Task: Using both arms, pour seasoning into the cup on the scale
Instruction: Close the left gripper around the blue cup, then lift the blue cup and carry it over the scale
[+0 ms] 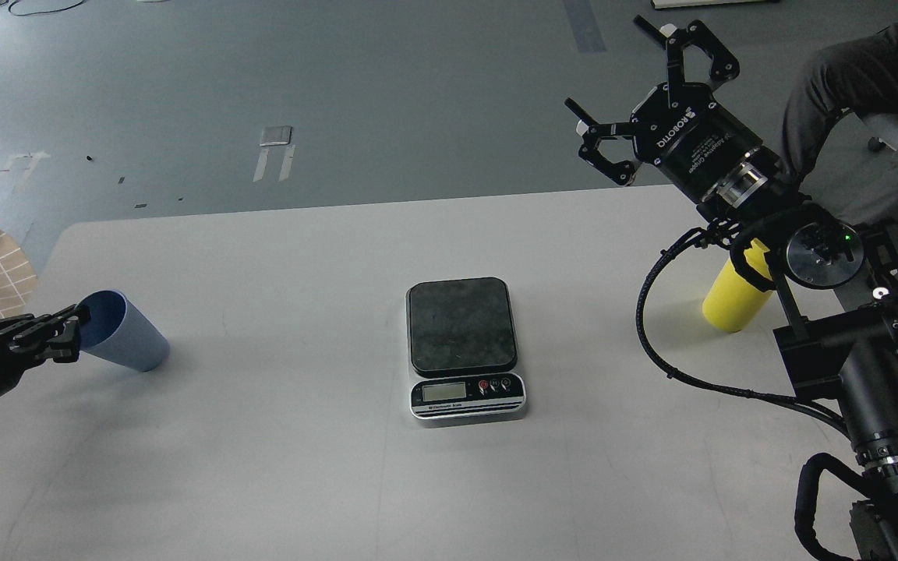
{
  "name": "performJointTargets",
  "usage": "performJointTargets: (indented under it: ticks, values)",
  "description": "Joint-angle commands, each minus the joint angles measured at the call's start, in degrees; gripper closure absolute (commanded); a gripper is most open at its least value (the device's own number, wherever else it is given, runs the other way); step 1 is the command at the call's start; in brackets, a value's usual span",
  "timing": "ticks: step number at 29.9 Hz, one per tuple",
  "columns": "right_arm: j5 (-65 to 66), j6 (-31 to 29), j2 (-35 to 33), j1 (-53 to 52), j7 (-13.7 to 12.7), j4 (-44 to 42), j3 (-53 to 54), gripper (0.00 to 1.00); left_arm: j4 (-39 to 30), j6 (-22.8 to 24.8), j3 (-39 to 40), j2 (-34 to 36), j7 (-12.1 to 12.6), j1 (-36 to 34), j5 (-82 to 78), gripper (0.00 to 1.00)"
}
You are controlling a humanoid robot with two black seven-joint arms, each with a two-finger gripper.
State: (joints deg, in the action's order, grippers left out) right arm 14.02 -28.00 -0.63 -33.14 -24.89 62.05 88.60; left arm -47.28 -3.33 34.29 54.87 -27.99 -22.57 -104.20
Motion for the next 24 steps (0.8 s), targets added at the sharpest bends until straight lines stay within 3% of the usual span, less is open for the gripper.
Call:
performJointTargets:
  ticks: [1, 9, 16, 20, 24]
  values:
    - [0.0, 0.0, 0.0, 0.0, -0.1, 0.1, 0.0, 0.00, -0.1, 0.0, 0.2, 0.0, 0.0, -0.6, 0.7, 1.00]
    - [0.0, 0.0, 0.0, 0.0, 0.0, 0.1, 0.0, 0.00, -4.8, 1.0, -0.1, 0.7, 0.0, -9.0, 4.8, 1.00]
    - [0.0, 0.0, 0.0, 0.0, -0.1, 0.1, 0.1, 0.00, -13.6, 10.8, -0.1, 0.1, 0.0, -20.7, 4.7, 1.00]
    - [0.0, 0.0, -0.1, 0.0, 0.0, 0.1, 0.1, 0.00, -17.0, 14.1, -0.1, -0.6, 0.0, -23.9, 4.7, 1.00]
    - [0.0, 0.0, -0.2, 0.0, 0.0, 0.1, 0.2, 0.00, -19.3, 18.8, -0.6, -5.9, 0.0, -27.3, 4.4, 1.00]
